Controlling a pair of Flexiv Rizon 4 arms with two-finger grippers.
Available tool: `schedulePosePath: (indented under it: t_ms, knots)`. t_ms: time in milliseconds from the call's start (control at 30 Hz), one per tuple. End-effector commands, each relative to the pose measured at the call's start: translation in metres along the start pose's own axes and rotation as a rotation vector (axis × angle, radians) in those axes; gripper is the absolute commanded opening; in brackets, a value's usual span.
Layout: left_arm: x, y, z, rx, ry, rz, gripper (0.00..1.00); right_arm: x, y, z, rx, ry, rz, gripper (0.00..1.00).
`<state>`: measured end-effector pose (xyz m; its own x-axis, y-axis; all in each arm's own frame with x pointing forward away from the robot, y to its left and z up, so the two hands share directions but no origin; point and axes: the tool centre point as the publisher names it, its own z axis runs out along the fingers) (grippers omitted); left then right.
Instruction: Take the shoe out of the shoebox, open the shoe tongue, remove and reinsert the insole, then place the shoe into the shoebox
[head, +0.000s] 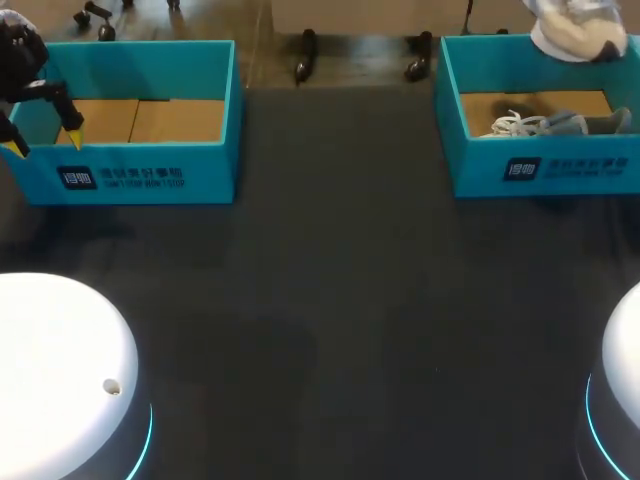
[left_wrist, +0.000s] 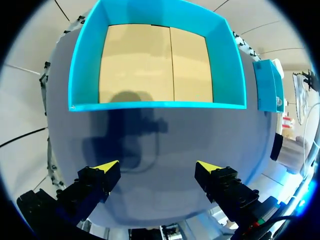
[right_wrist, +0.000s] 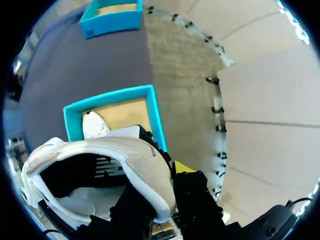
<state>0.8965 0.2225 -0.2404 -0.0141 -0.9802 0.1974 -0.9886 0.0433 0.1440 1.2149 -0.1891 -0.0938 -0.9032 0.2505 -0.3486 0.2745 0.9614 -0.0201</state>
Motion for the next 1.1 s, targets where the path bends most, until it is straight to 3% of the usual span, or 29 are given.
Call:
schedulePosePath:
  t_ms: [33,233,333,933,1100]
  knots:
    - [0.000,0.000,-0.001,-0.002,-0.002,0.000,1.00,-0.018,-0.008,0.001,0.086,0.038,0.293,0.00]
    - [0.000,0.000,-0.001,-0.002,-0.002,0.000,1.00,-0.023,-0.038,0.000,0.101,0.005,0.599,0.00]
    - [0.000,0.000,-0.001,-0.002,-0.002,0.000,1.00,-0.013,-0.059,-0.002,0.166,-0.029,0.783,0.00]
    - [0.000,0.000,-0.001,-0.002,-0.002,0.000,1.00,-0.013,-0.059,-0.002,0.166,-0.029,0.783,0.00]
    - [0.000,0.000,-0.001,-0.002,-0.002,0.000,1.00,-0.015,-0.098,0.004,0.233,-0.066,0.976,0.00]
